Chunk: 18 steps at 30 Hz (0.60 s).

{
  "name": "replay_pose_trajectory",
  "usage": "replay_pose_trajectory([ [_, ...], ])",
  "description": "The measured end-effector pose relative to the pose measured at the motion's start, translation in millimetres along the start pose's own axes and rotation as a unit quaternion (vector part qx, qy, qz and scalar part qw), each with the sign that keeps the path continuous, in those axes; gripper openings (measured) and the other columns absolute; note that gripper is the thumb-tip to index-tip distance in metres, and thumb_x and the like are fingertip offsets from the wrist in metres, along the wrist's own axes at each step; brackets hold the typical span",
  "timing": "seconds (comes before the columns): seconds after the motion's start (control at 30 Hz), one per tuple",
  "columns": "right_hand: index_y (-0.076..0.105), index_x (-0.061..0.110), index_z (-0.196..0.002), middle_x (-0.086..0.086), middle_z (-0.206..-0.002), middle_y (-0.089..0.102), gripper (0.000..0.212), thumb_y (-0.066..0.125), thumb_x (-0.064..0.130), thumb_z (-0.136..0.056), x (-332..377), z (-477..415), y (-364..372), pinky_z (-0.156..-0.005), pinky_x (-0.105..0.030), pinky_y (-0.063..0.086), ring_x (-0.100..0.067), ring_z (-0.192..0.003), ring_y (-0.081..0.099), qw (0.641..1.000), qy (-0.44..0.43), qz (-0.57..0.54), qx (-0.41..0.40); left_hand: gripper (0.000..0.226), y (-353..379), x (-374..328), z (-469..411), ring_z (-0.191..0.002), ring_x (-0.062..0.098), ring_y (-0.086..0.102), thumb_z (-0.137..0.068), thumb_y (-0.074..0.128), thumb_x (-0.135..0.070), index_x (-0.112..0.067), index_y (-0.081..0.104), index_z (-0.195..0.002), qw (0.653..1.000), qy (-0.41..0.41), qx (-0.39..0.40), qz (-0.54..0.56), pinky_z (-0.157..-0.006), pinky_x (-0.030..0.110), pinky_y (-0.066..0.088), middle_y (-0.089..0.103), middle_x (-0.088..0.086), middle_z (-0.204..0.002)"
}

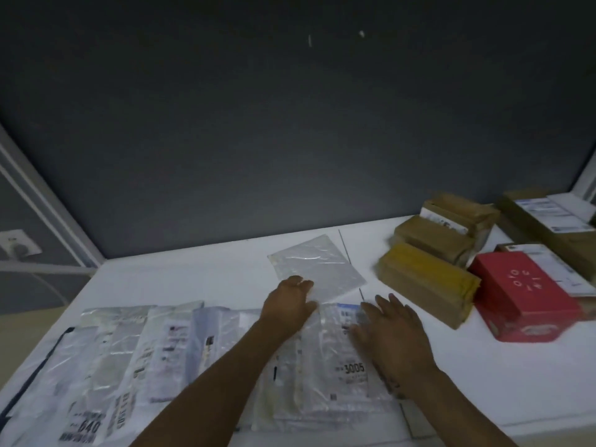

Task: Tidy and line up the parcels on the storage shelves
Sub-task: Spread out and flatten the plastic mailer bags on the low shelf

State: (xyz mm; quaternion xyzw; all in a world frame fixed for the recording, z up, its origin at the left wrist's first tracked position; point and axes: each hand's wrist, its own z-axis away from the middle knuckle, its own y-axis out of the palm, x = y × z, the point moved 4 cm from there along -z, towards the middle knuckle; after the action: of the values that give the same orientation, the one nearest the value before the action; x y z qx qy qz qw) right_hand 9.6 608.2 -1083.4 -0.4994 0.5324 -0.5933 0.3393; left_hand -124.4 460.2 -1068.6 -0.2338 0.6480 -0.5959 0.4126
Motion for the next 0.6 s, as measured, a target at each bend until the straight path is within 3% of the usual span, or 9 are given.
replay_pose_trajectory([
  [0.1, 0.043, 0.024, -0.14, -0.005, -0.148, 0.042, 0.097, -0.011, 0.075, -0.078, -20, -4, 20, -0.115, -0.043, 0.023, -0.027, -0.141, 0.031, 0.998, -0.039, -0.005, 0.046, 0.078, 24, 3, -26, -0.147, 0.022, 0.014, -0.092, 0.052, -0.053, -0.016, 0.019, -0.153, 0.996, -0.035, 0.073, -0.043, -0.118, 0.034, 0.018, 0.014, 0.007, -0.161],
  [0.17, 0.036, 0.023, -0.145, -0.007, -0.154, 0.032, 0.113, -0.023, 0.08, -0.066, -25, -3, 25, -0.117, -0.043, 0.016, -0.026, -0.145, 0.022, 0.996, -0.055, -0.02, 0.07, 0.08, 33, 8, -37, -0.145, 0.025, 0.02, -0.091, 0.053, -0.055, -0.013, 0.021, -0.152, 0.993, -0.054, 0.087, -0.057, -0.118, 0.035, 0.02, 0.019, 0.01, -0.159],
  [0.27, 0.029, 0.024, -0.148, -0.007, -0.157, 0.023, 0.124, -0.031, 0.08, -0.056, -24, -3, 22, -0.117, -0.038, 0.017, -0.023, -0.145, 0.02, 0.993, -0.068, -0.013, 0.097, 0.055, 36, 9, -46, -0.122, 0.027, 0.049, -0.094, 0.048, -0.052, -0.012, 0.05, -0.131, 0.994, -0.032, 0.031, -0.098, -0.101, 0.034, 0.038, 0.052, 0.012, -0.135],
  [0.37, 0.032, 0.022, -0.146, -0.008, -0.155, 0.027, 0.123, -0.034, 0.079, -0.059, -25, -4, 22, -0.115, -0.038, 0.022, -0.024, -0.142, 0.025, 0.991, -0.078, -0.006, 0.105, 0.031, 29, 4, -44, -0.106, 0.028, 0.058, -0.095, 0.047, -0.032, -0.01, 0.059, -0.113, 0.992, -0.017, -0.004, -0.121, -0.086, 0.032, 0.043, 0.062, 0.012, -0.117],
  [0.43, 0.034, 0.022, -0.144, -0.008, -0.154, 0.029, 0.114, -0.026, 0.08, -0.066, -23, -2, 18, -0.114, -0.038, 0.023, -0.025, -0.141, 0.026, 0.99, -0.08, -0.015, 0.118, 0.026, 19, 4, -42, -0.105, 0.029, 0.06, -0.094, 0.048, -0.026, -0.011, 0.06, -0.111, 0.99, -0.03, -0.037, -0.131, -0.083, 0.031, 0.044, 0.064, 0.012, -0.114],
  [0.53, 0.035, 0.022, -0.144, -0.005, -0.155, 0.028, 0.07, 0.017, 0.067, -0.093, -16, 0, 3, -0.115, -0.036, 0.021, -0.023, -0.142, 0.024, 0.99, -0.082, -0.031, 0.11, 0.024, -7, 4, -30, -0.096, 0.027, 0.063, -0.092, 0.048, -0.024, -0.014, 0.062, -0.109, 0.984, -0.03, -0.152, -0.089, -0.077, 0.03, 0.047, 0.068, 0.009, -0.105],
  [0.6, 0.026, 0.025, -0.15, -0.001, -0.16, 0.019, 0.064, 0.033, 0.057, -0.096, -10, -2, -11, -0.117, -0.034, 0.014, -0.019, -0.146, 0.015, 0.99, -0.073, -0.064, 0.098, 0.027, -29, 2, -15, -0.088, 0.025, 0.064, -0.089, 0.048, -0.022, -0.015, 0.065, -0.109, 0.968, 0.006, -0.249, -0.009, -0.073, 0.028, 0.047, 0.069, 0.007, -0.1],
])
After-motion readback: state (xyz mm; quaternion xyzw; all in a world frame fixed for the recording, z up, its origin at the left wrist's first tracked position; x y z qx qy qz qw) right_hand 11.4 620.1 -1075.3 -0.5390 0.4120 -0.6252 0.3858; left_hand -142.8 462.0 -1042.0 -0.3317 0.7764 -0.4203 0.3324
